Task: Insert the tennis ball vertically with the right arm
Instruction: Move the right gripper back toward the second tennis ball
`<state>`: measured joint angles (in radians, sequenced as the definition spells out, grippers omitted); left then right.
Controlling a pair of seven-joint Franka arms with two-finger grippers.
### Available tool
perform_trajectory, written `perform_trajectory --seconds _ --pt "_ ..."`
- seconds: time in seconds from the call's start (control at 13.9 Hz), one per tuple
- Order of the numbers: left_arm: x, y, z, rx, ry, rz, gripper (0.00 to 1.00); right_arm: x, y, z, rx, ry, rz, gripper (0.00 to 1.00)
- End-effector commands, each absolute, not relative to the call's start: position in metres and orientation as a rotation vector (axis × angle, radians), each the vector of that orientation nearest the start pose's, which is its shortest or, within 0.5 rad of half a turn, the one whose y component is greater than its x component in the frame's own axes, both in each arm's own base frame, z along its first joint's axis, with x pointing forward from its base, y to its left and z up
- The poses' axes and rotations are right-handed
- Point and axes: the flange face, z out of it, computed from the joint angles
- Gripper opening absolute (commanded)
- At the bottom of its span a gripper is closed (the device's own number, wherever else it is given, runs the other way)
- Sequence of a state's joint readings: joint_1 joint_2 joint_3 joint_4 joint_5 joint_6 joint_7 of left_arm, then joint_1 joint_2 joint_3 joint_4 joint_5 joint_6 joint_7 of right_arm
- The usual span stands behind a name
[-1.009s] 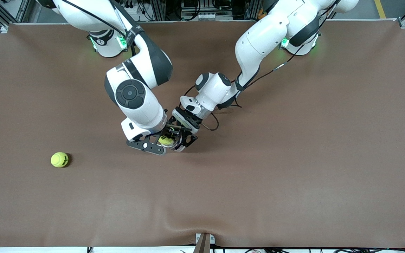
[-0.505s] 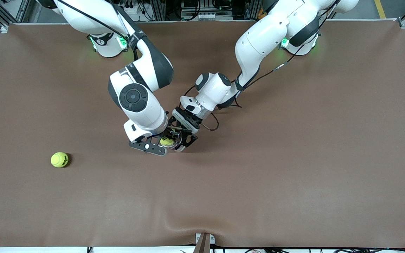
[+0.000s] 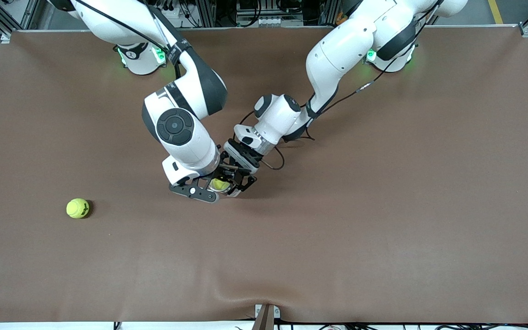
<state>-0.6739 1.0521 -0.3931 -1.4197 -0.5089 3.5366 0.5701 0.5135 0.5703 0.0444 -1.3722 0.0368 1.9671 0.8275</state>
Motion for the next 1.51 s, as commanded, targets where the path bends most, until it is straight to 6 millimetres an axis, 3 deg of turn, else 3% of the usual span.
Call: perform_trajectory --seconds 0.0,0.07,0.36,0.5,0.79,1.08,1.3,1.44 --pt "0.491 -0.569 0.197 -3.095 1.021 -1.627 0.68 0.619 0.352 0.409 -3.050 0.402 0.029 1.00" --pt "0.491 -0.569 0.197 -3.095 1.021 -1.627 0.68 0.626 0.328 0.418 -3.074 0.321 0.056 1.00" --pt "0.491 -0.569 0.197 -3.095 1.021 -1.627 0.73 0.656 0.198 0.457 -3.104 0.033 0.109 1.00" --pt "0.491 -0.569 0.197 -3.097 1.019 -1.626 0.75 0.666 0.141 0.463 -3.139 -0.041 0.108 1.00" --pt "0.491 -0.569 0.197 -3.095 1.021 -1.627 0.78 0.678 0.048 0.463 -3.175 -0.149 0.109 1.00" --pt "0.491 -0.569 0.197 -3.095 1.021 -1.627 0.78 0.688 -0.038 0.436 -3.233 -0.250 0.078 1.00" --pt "0.491 -0.569 0.197 -3.095 1.021 -1.627 0.78 0.682 -0.103 0.383 -3.226 -0.347 -0.028 1.00" --pt "0.491 -0.569 0.197 -3.095 1.021 -1.627 0.79 0.675 -0.126 0.348 -3.225 -0.358 -0.086 1.00"
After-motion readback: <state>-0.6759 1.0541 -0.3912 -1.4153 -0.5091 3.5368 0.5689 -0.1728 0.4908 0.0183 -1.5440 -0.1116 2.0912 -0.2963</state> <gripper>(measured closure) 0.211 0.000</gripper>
